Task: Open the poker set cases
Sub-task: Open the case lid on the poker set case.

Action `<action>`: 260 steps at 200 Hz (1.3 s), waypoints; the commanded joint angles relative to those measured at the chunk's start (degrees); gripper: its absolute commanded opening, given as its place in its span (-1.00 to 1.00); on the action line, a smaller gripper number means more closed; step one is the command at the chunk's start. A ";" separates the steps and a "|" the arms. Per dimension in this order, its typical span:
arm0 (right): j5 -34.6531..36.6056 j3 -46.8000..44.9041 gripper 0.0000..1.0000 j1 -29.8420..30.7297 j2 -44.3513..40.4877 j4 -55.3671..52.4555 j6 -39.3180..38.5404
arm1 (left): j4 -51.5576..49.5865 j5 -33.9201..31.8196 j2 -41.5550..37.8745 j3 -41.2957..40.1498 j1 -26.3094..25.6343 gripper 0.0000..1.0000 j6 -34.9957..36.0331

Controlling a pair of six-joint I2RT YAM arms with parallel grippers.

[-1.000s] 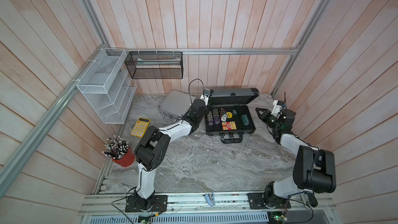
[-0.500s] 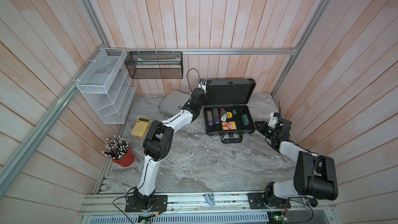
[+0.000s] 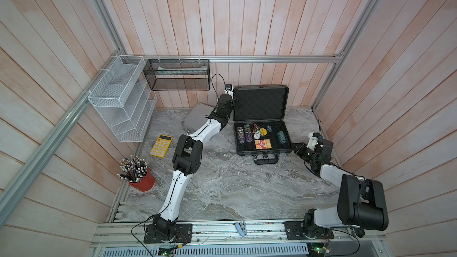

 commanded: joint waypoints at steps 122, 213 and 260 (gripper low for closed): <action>0.81 -1.90 -0.64 0.26 0.88 1.62 0.07 | -26.43 20.45 14.14 14.28 -0.20 -1.00 -13.18; 0.44 -2.59 -0.64 0.26 2.54 3.37 0.49 | -26.79 23.60 15.04 12.83 -0.06 -0.95 -15.88; 0.35 -2.42 -0.64 0.26 3.43 4.08 0.69 | -25.16 22.16 12.28 10.47 -0.05 -0.50 -15.44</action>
